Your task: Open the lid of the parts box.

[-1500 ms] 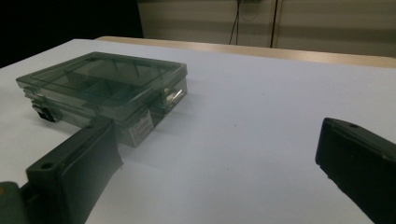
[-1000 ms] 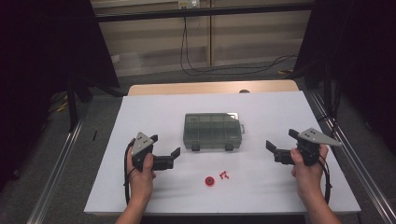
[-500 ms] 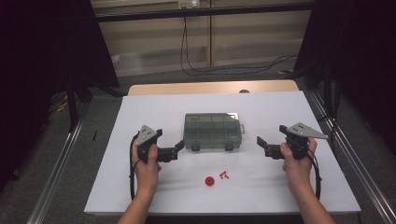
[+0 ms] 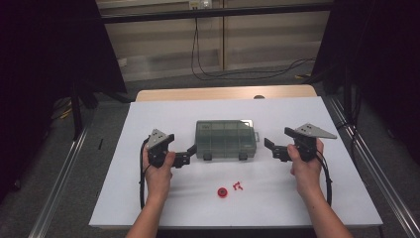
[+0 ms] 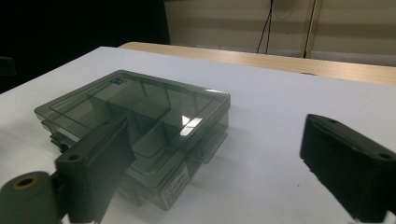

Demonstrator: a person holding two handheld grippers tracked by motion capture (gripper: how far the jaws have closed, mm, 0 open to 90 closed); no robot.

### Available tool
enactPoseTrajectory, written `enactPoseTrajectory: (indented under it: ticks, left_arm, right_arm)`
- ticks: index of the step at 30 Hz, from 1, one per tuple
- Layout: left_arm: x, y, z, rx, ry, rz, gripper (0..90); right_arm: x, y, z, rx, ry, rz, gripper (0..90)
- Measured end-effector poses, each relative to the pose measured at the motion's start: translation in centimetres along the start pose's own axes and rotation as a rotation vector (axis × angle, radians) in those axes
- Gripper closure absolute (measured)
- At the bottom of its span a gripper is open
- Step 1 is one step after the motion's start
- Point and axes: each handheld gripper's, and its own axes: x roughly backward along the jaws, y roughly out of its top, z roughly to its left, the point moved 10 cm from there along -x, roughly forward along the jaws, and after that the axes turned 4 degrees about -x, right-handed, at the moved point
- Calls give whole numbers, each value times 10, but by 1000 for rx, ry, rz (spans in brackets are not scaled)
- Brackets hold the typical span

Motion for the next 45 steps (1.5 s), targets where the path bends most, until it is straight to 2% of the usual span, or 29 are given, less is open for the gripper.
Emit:
enactPoseTrajectory:
  ticks: [2,3,4,5,7,8,9,11,13,14,15,18,19,21,23,26,27,28,31,35,37,39,41,42,45]
  left_arm:
    - [0,2,4,13,4,-7,55]
    - [-1,1,7,36,12,0,94]
    - [-1,1,7,36,12,0,158]
    - [0,0,9,36,19,8,210]
    - [1,-1,10,26,35,22,337]
    - [1,-2,11,21,42,30,337]
    - [2,-3,12,17,49,37,402]
    - [4,-5,15,28,41,43,611]
    - [6,-8,17,37,36,53,731]
    - [6,-9,19,40,37,59,778]
    - [7,-10,18,45,22,62,778]
    - [7,-14,20,39,29,77,900]
    - [7,-16,20,34,24,87,900]
    - [6,-17,20,42,23,88,900]
    - [5,-19,20,46,23,96,900]
    - [5,-23,22,54,20,106,900]
    - [3,-29,24,75,28,119,900]
    - [3,-29,24,75,28,119,900]
    - [-7,-41,26,100,34,161,900]
    - [-13,-47,24,118,25,181,900]
    - [-16,-49,23,108,18,191,900]
    - [-19,-50,21,111,18,197,900]
    - [-20,-50,20,125,11,194,900]
    - [-21,-51,20,112,17,200,900]
    - [-24,-51,18,119,15,200,900]
  right_arm:
    - [-2,-1,1,-3,8,6,156]
    - [-4,-2,3,-6,15,11,183]
    - [-4,-2,3,-6,15,11,183]
    - [-6,-4,7,9,30,30,256]
    - [-6,-6,9,24,44,39,283]
    - [-6,-6,9,24,44,39,283]
    - [-6,-6,11,17,56,38,335]
    - [-4,-6,11,17,68,45,564]
    - [-2,-6,11,7,81,48,734]
    - [-2,-7,11,9,89,52,778]
    - [-2,-7,11,9,89,52,778]
    - [-5,-13,12,38,92,82,897]
    - [-7,-18,13,65,88,107,900]
    - [-8,-20,13,72,89,117,900]
    - [-11,-27,14,106,76,156,900]
    - [-12,-33,14,105,90,179,900]
    - [-13,-36,13,103,87,194,900]
    - [-13,-36,13,103,87,194,900]
    - [-17,-47,9,95,83,235,900]
    - [-21,-54,12,102,87,261,900]
    - [-23,-58,14,111,88,271,900]
    - [-24,-60,16,106,88,282,900]
    - [-27,-64,17,124,93,293,900]
    - [-28,-66,18,123,91,297,900]
    - [-31,-70,18,130,82,304,900]
